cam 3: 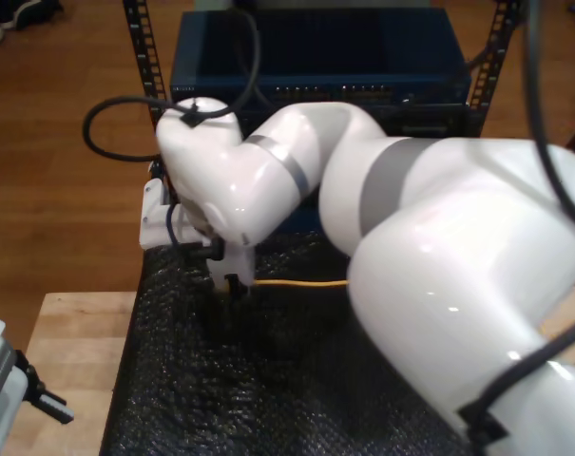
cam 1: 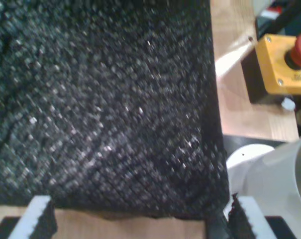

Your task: Grab the cable and plug it in

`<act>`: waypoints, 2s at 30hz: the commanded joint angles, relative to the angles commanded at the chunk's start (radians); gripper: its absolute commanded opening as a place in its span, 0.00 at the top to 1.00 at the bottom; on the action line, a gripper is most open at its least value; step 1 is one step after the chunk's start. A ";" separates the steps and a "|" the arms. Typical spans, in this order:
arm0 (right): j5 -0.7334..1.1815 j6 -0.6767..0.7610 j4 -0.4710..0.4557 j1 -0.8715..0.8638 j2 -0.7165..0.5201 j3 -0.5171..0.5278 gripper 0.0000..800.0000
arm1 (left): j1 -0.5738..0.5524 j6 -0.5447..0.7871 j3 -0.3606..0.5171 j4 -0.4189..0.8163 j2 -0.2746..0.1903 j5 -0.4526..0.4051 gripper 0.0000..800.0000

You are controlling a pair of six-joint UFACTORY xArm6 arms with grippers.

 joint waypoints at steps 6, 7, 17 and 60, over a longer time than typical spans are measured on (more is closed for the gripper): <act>0.037 -0.107 0.124 -0.081 -0.095 0.083 0.99 | -0.052 -0.055 0.000 -0.075 -0.003 0.017 0.00; 0.037 -0.118 0.135 -0.092 -0.112 0.103 0.99 | -0.072 -0.071 0.000 -0.081 -0.005 0.020 0.00; 0.037 -0.232 0.265 -0.203 -0.310 0.279 0.99 | -0.270 -0.169 -0.002 -0.212 0.002 0.011 0.00; 0.124 -0.288 0.486 -0.295 -0.657 0.465 0.99 | -0.634 -0.315 -0.132 -0.615 0.123 -0.169 0.00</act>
